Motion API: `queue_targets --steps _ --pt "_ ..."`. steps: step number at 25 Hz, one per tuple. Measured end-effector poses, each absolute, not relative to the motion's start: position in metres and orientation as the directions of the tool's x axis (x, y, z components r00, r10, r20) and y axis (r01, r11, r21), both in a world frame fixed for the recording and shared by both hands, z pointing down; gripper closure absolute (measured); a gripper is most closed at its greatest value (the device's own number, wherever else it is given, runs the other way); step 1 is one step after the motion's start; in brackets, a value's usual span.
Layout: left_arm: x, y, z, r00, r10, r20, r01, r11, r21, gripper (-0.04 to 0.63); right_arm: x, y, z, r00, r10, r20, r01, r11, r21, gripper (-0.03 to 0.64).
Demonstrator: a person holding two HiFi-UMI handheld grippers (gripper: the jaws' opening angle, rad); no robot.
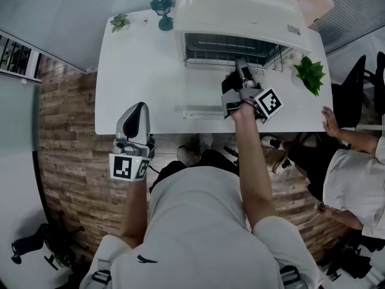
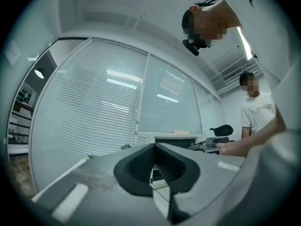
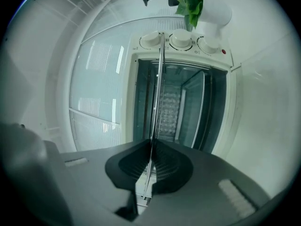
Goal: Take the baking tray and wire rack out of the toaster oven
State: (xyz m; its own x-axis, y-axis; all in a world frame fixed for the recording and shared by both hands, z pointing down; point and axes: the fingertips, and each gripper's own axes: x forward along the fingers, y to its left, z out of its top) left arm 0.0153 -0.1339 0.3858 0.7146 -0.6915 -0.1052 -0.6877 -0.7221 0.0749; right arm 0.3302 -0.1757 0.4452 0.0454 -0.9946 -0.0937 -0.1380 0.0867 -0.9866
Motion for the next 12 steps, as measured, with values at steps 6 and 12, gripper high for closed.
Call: queue_targets --steps 6,12 --pt "0.009 -0.122 0.388 0.719 -0.687 -0.101 -0.682 -0.726 0.083 0.591 0.324 -0.162 0.444 0.044 -0.994 -0.099 -0.138 0.092 -0.986 0.607" --pt "0.004 -0.111 0.391 0.722 -0.684 -0.101 -0.678 -0.729 0.093 0.591 0.32 -0.149 0.443 0.043 -0.994 -0.102 -0.134 0.096 -0.986 0.606"
